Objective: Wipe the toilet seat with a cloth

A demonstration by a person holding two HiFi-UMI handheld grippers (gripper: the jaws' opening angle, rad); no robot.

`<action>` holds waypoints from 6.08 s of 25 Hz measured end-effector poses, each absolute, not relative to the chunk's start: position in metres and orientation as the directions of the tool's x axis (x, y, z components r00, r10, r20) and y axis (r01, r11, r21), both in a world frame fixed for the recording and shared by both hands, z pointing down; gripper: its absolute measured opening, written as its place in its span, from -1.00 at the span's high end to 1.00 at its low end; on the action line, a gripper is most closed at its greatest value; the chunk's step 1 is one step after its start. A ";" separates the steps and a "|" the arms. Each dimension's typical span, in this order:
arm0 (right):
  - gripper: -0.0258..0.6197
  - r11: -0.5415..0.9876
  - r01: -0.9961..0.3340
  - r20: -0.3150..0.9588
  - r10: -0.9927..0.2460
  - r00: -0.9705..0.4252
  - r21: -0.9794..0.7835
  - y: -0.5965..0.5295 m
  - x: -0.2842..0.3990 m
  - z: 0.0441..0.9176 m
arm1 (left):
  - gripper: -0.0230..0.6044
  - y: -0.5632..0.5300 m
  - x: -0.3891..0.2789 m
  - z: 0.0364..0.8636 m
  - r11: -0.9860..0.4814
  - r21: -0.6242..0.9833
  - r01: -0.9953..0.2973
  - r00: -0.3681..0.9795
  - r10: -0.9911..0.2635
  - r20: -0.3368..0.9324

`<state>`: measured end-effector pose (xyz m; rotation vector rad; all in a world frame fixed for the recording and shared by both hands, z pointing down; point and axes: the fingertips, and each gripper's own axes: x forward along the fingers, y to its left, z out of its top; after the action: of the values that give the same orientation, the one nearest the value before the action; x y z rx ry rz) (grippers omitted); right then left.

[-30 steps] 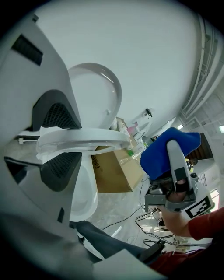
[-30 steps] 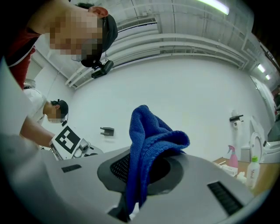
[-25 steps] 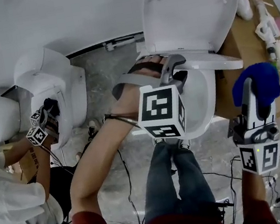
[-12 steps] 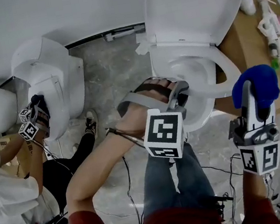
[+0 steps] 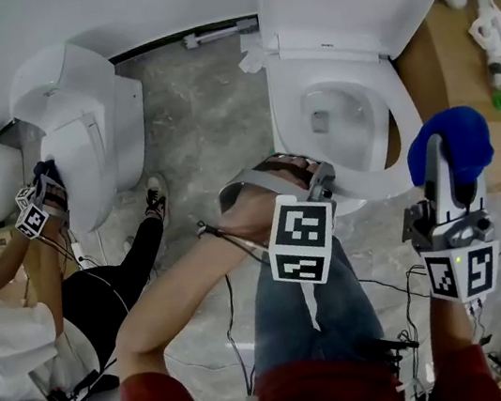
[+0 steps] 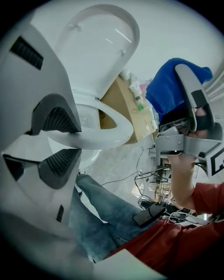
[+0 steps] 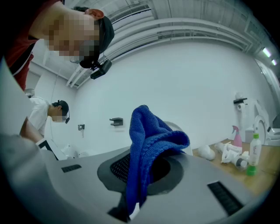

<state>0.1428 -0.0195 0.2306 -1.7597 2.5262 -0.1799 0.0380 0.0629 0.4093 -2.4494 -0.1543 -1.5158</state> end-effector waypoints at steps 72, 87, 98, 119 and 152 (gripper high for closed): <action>0.75 0.182 -0.981 0.730 -0.680 -0.076 0.067 -0.237 0.151 0.701 | 0.88 -0.100 -0.106 0.492 -0.315 0.095 -0.944 0.324 -0.942 0.091; 0.75 0.533 -0.842 0.733 -0.605 -0.311 0.083 -0.242 -0.019 0.696 | 0.88 -0.091 -0.156 0.497 -0.232 0.108 -0.967 0.244 -0.964 0.105; 0.75 0.818 -0.514 0.772 -0.495 -0.399 0.259 -0.194 -0.079 0.695 | 0.88 -0.074 -0.170 0.503 -0.206 0.112 -0.972 0.220 -0.966 0.134; 0.75 0.881 -0.466 0.807 -0.329 -0.489 0.077 0.026 -0.061 0.703 | 0.87 -0.042 -0.155 0.493 -0.189 0.090 -0.978 0.199 -0.974 0.112; 0.75 0.668 -0.740 0.897 -0.372 -0.238 0.081 0.164 0.146 0.707 | 0.88 -0.025 -0.047 0.480 -0.330 0.063 -0.942 0.335 -0.937 0.100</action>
<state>0.1460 0.1644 0.7069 -1.7565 3.6941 -0.8908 -0.0475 -0.0250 0.4800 -2.6547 1.8755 -0.0732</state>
